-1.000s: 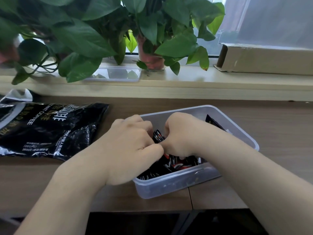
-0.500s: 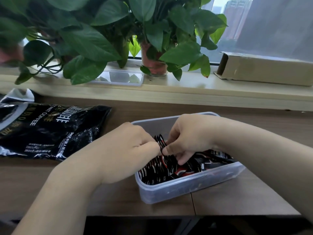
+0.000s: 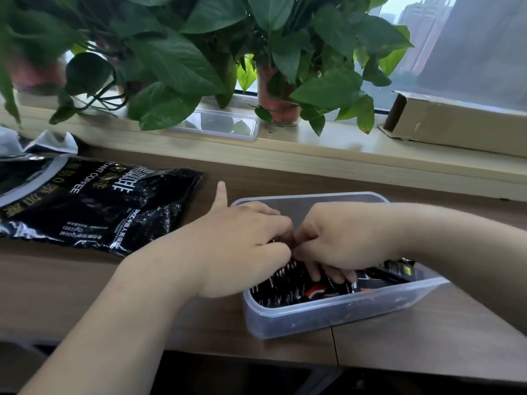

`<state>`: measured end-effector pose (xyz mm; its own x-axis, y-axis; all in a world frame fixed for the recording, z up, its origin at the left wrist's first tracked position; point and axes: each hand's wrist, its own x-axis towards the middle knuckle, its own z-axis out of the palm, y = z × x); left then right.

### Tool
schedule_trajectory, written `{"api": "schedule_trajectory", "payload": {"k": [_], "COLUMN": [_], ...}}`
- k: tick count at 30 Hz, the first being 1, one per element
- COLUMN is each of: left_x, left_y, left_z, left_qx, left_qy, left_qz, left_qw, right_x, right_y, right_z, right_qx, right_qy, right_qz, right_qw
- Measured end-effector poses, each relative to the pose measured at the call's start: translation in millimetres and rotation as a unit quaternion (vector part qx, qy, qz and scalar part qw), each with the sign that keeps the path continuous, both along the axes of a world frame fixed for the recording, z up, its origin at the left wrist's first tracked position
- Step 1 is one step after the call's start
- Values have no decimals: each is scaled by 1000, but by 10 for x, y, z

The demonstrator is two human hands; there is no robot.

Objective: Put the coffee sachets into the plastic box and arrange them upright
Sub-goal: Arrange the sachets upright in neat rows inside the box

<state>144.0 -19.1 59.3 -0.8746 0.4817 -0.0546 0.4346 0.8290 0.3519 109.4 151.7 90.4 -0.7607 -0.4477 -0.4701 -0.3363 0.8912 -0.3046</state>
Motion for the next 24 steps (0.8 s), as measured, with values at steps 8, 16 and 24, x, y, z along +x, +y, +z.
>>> {"api": "schedule_trajectory", "payload": {"k": [8, 16, 24], "left_x": [-1, 6, 4], "left_y": [80, 155, 164], "left_z": [49, 2, 20], "left_qx": [-92, -121, -107], "left_qy": [-22, -7, -16], "left_qz": [4, -1, 20], "left_qw": [995, 993, 994], "right_x": [-147, -316, -288], "right_y": [167, 327, 245], "right_z": [138, 174, -160], "right_qx": [-57, -135, 23], "right_qy": [22, 142, 120], "right_qz": [28, 89, 249], "right_qw": [998, 977, 961]}}
